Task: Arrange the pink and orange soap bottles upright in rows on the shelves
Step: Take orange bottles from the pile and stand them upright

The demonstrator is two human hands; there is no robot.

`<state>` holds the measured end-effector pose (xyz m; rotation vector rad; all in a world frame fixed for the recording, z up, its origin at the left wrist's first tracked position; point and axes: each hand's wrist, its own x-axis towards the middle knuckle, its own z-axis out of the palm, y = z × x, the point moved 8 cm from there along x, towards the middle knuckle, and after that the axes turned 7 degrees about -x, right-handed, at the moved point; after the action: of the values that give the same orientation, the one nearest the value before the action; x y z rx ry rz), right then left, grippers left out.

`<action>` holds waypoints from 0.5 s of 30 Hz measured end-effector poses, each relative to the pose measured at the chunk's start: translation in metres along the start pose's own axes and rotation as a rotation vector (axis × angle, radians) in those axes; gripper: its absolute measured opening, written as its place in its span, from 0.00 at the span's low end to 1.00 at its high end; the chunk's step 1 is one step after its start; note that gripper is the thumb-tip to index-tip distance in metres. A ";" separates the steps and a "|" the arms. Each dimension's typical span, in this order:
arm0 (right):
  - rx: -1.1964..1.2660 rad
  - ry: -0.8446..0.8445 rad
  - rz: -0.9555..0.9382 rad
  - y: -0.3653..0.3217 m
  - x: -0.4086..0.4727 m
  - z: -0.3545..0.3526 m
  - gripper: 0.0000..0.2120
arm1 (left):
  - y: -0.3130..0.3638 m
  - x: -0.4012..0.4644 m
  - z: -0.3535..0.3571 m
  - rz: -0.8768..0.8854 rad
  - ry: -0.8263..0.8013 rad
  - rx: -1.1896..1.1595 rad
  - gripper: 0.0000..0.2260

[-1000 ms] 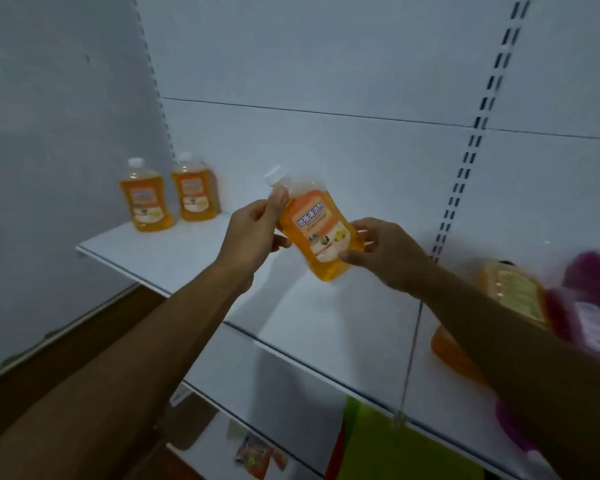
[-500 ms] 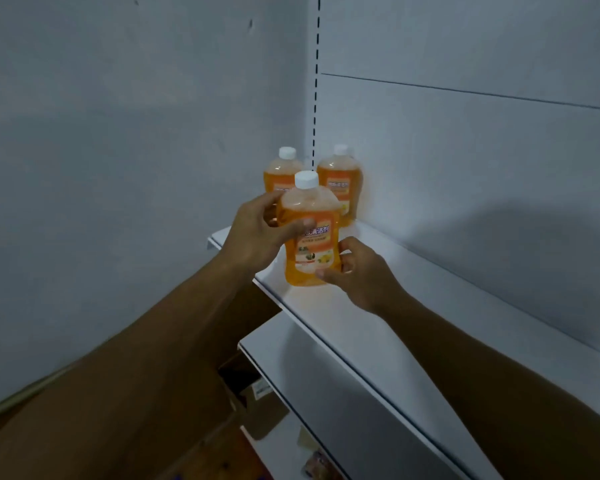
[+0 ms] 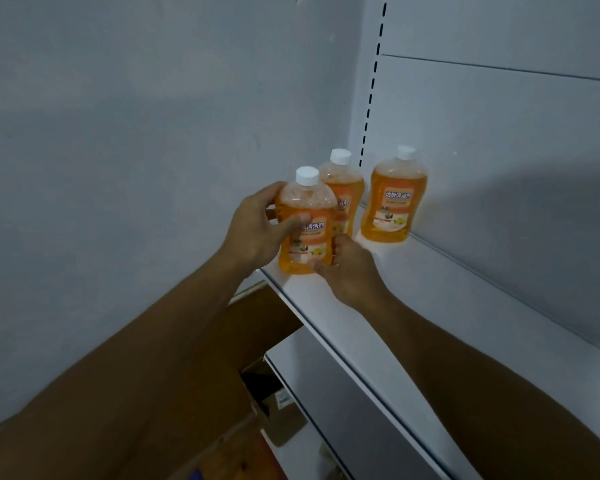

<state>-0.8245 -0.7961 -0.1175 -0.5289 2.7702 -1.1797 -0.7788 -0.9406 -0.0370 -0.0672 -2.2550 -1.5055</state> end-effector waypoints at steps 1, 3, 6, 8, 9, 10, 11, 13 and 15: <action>-0.015 0.002 0.001 0.000 -0.001 0.000 0.19 | -0.001 0.001 0.002 0.009 0.005 0.029 0.21; -0.068 0.000 -0.004 0.000 -0.002 -0.001 0.19 | -0.004 0.001 0.004 0.008 0.024 0.077 0.24; -0.149 0.008 -0.002 0.005 -0.007 -0.010 0.22 | -0.007 -0.008 0.007 -0.031 0.073 0.126 0.32; -0.237 0.000 -0.003 0.008 -0.018 -0.021 0.26 | -0.002 -0.020 0.007 -0.012 0.126 0.161 0.36; -0.286 -0.008 0.000 0.012 -0.025 -0.027 0.27 | 0.005 -0.027 0.007 0.021 0.156 0.188 0.37; -0.332 -0.009 0.001 0.017 -0.032 -0.033 0.29 | 0.014 -0.034 0.008 0.065 0.183 0.219 0.37; -0.382 -0.003 -0.001 0.021 -0.041 -0.042 0.30 | 0.024 -0.041 0.009 0.115 0.206 0.251 0.36; -0.473 0.018 -0.018 0.028 -0.060 -0.058 0.32 | 0.051 -0.055 0.017 0.225 0.232 0.305 0.32; -0.541 0.051 -0.028 0.037 -0.083 -0.076 0.33 | 0.079 -0.068 0.034 0.318 0.215 0.323 0.29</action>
<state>-0.7729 -0.6912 -0.0956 -0.5796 3.1263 -0.4313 -0.7063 -0.8648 -0.0049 -0.1513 -2.1607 -0.9304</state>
